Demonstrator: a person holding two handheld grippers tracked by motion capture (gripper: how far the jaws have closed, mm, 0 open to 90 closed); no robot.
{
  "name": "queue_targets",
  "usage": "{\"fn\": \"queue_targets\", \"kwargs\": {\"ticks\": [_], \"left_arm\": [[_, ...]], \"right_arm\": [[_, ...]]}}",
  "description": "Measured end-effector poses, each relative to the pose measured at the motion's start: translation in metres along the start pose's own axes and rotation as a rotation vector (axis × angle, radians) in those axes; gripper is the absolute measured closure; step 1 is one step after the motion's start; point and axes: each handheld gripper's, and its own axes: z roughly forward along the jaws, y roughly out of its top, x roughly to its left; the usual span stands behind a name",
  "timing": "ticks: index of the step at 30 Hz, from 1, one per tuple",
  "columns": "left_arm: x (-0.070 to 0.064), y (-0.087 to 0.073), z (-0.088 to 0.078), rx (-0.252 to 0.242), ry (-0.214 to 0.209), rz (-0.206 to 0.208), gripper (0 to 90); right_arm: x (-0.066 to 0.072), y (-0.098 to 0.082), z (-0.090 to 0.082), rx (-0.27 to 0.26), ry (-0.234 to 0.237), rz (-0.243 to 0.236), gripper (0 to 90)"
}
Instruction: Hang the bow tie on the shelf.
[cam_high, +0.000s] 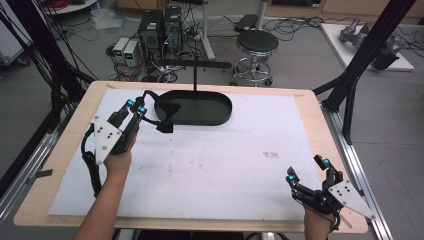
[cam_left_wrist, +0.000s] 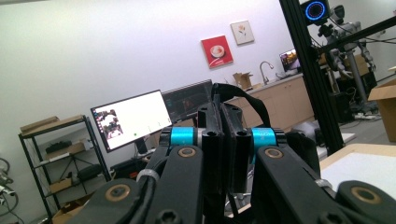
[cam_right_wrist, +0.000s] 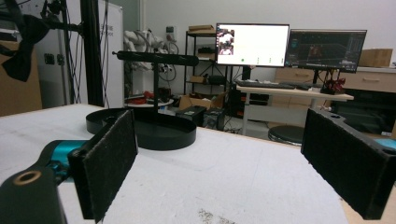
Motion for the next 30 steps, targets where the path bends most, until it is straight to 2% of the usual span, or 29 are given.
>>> {"fn": "queue_targets", "kwargs": {"ticks": [7,9,12,21,26,30], "left_arm": [[0.013,-0.012,0.025,0.015,0.018,-0.064,86.8],[0.021,-0.017,0.036,0.022,0.027,-0.088,86.8],[0.025,-0.020,0.043,0.024,0.028,-0.096,86.8],[0.043,-0.041,0.088,0.075,0.022,-0.135,86.8],[0.049,-0.051,0.111,0.102,0.022,-0.137,86.8],[0.053,-0.061,0.125,0.125,0.044,-0.129,86.8]], "right_arm": [[0.003,0.001,0.000,-0.010,0.005,-0.002,10.0],[0.003,0.002,0.001,-0.018,0.009,-0.004,10.0],[0.004,0.002,0.002,-0.019,0.012,-0.007,10.0],[0.012,0.007,0.008,-0.031,0.036,-0.031,10.0],[0.019,0.016,0.009,-0.062,0.045,-0.056,10.0],[0.023,0.021,0.008,-0.078,0.053,-0.075,10.0]]}}
